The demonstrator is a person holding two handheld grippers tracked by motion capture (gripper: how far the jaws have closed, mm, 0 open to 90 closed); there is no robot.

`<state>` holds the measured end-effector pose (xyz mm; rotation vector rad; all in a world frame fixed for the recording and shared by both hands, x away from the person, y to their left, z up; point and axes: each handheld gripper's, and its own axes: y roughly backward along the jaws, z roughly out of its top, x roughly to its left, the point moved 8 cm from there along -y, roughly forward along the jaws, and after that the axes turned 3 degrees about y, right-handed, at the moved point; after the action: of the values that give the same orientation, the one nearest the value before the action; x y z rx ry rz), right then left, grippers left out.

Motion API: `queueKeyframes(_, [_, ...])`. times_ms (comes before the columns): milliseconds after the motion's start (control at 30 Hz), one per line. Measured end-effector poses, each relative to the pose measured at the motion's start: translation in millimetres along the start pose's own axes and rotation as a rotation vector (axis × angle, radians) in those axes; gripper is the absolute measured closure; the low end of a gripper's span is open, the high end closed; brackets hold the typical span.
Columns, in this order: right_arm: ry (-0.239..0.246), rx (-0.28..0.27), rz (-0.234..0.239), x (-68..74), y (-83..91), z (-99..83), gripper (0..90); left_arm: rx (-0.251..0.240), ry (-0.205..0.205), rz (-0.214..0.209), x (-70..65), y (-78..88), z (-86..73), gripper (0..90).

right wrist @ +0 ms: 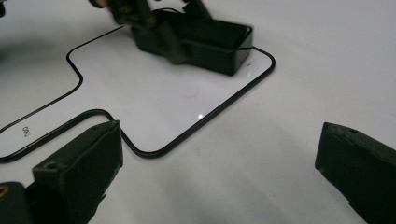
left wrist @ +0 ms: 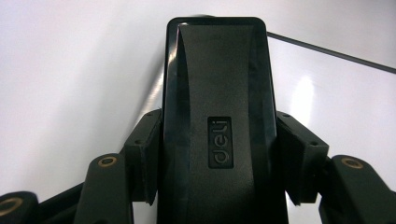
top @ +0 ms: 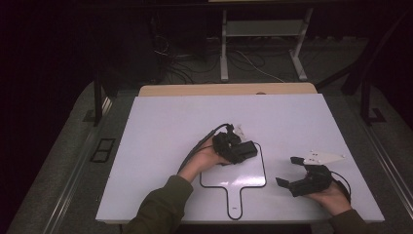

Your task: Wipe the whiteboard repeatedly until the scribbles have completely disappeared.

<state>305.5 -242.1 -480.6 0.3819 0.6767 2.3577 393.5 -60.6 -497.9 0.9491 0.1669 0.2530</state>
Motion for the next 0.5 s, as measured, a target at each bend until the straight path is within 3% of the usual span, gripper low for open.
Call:
queueKeyframes(67, [-0.003,-0.002,-0.001,-0.4,0.2,0.2,0.0,-0.007,0.035,0.0,1.3,3.1,-4.6,39.5])
queueKeyframes(167, [-0.004,-0.003,-0.003,-0.2,0.0,0.5,0.0,-0.015,0.079,0.026,16.1,7.5,-10.0,39.4])
queueKeyframes(333, [-0.003,0.0,-0.001,0.1,-1.0,0.3,0.0,-0.016,0.073,0.03,18.2,8.3,-11.2,39.3])
queueKeyframes(400, [-0.003,-0.002,0.0,-0.5,-1.0,0.5,0.0,-0.026,0.095,0.025,16.8,7.9,-11.4,39.2])
queueKeyframes(500, [-0.005,-0.001,-0.001,0.1,-0.5,0.3,0.0,-0.035,0.081,0.019,18.6,8.6,-12.0,39.1])
